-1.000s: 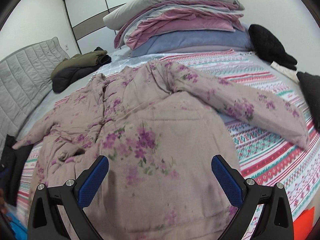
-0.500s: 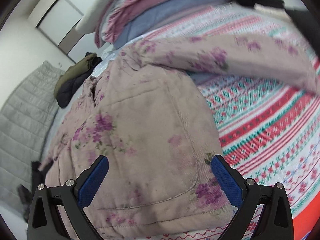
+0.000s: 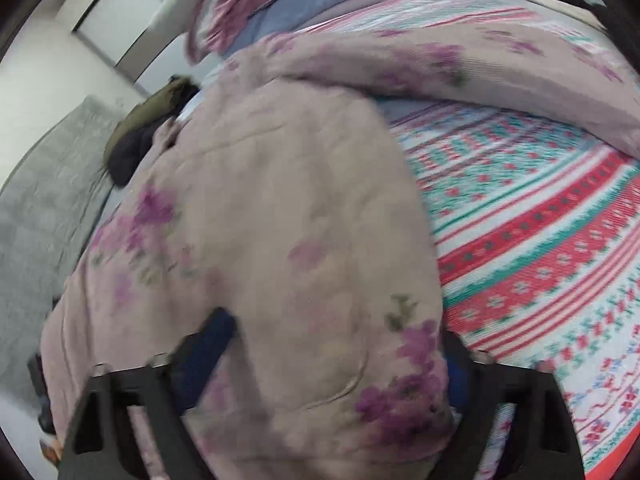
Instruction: Fold large clothes
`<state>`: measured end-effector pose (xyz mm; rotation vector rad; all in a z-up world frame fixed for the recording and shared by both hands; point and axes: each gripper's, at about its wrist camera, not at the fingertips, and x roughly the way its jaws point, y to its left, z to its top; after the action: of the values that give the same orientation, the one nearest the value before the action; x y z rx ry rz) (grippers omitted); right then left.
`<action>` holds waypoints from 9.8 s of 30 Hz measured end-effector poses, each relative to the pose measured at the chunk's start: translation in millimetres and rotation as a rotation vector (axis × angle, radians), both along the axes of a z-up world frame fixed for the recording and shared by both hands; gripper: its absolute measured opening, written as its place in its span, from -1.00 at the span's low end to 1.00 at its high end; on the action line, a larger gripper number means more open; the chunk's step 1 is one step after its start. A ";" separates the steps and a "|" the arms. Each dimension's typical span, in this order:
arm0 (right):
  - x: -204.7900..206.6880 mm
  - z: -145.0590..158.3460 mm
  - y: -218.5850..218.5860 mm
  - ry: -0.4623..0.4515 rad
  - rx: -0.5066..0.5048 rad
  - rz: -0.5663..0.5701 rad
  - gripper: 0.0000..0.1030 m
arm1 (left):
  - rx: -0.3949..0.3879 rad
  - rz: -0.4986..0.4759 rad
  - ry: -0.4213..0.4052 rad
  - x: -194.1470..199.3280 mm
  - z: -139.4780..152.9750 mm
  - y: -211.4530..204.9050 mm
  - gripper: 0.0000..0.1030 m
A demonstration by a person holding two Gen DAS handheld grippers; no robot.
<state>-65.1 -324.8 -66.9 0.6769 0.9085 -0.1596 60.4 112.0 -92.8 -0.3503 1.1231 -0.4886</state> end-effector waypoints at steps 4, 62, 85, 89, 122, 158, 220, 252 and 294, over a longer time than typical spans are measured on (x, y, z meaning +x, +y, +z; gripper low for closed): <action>-12.6 8.9 12.1 -0.034 0.059 0.012 -0.57 | -0.080 0.049 -0.013 -19.9 28.8 13.3 -0.61; 13.6 48.3 -266.1 0.243 -0.489 -0.506 -0.55 | 0.071 0.172 -0.247 52.6 66.2 -74.4 0.79; 186.2 -4.1 -399.8 0.616 -1.315 -0.493 0.02 | 0.412 -0.009 -0.419 35.8 52.2 -105.0 0.79; 161.9 47.0 -379.3 0.430 -1.144 -0.527 0.41 | 0.412 -0.021 -0.434 37.6 62.9 -107.8 0.79; 56.8 62.2 -205.9 -0.043 -0.199 0.101 0.73 | 0.232 0.161 -0.047 66.1 27.6 -0.3 0.79; 114.9 124.9 9.9 -0.113 -0.259 0.114 0.58 | 0.066 0.471 -0.081 97.7 81.1 106.2 0.60; 152.8 55.2 -3.5 -0.060 -0.143 -0.036 0.61 | -0.020 0.054 -0.540 188.6 187.7 -163.9 -0.77; 232.1 71.9 2.7 -0.318 -0.098 -0.047 -0.53 | 0.048 0.227 -0.411 186.8 80.7 -14.2 -0.28; 55.4 1.5 -371.3 0.037 -0.165 -0.815 0.62 | 0.213 0.244 -0.178 196.5 65.3 -64.7 0.81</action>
<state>-9.7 -696.2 -65.4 0.8593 0.6000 -0.9639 256.9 47.3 -27.5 -0.2480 0.9348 -0.1783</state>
